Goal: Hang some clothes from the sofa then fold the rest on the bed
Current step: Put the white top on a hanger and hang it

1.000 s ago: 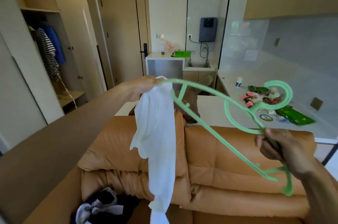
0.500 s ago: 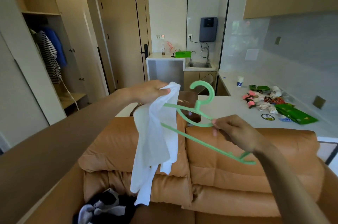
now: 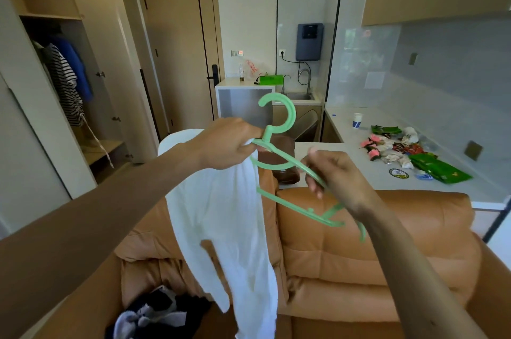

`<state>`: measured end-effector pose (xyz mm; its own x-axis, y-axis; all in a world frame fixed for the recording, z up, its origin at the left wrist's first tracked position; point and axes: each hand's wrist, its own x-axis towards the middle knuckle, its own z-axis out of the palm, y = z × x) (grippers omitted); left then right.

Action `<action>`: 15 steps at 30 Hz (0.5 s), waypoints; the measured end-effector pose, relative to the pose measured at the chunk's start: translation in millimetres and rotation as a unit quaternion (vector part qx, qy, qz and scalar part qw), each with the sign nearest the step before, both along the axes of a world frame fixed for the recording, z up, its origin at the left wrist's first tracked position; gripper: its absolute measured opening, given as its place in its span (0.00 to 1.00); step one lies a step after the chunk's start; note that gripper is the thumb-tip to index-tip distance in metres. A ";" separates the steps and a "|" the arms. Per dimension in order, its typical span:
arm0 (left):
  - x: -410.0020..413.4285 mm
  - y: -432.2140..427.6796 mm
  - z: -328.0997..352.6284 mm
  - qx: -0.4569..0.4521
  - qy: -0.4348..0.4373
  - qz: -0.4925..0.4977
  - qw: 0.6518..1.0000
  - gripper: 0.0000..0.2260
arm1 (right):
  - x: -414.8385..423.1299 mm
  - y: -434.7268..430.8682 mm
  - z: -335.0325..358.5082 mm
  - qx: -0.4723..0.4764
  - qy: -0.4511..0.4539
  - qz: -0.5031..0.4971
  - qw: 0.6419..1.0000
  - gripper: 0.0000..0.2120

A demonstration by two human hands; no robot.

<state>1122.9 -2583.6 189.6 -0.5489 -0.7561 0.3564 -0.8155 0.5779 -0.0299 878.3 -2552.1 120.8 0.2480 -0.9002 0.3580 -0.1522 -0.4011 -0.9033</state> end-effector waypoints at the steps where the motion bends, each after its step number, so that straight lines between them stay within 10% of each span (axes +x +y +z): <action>1: 2.1 -0.6 0.4 0.003 0.005 0.001 1.000 0.08 | -10.2 -4.5 -2.8 0.056 -0.073 0.010 0.996 0.29; 6: 11.7 -1.6 9.6 0.018 0.001 0.008 1.000 0.09 | -30.1 -21.7 -69.7 0.224 -0.430 0.017 0.874 0.17; 15: 18.5 -4.3 16.8 0.073 0.108 -0.042 0.991 0.08 | 97.0 7.3 -115.8 0.153 -0.038 0.056 0.986 0.13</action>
<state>1141.4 -2587.9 206.3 -0.5347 -0.7633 0.3625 -0.7433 0.6289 0.2279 975.3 -2544.8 5.0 0.3350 -0.9374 0.0951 -0.0488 -0.1180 -0.9918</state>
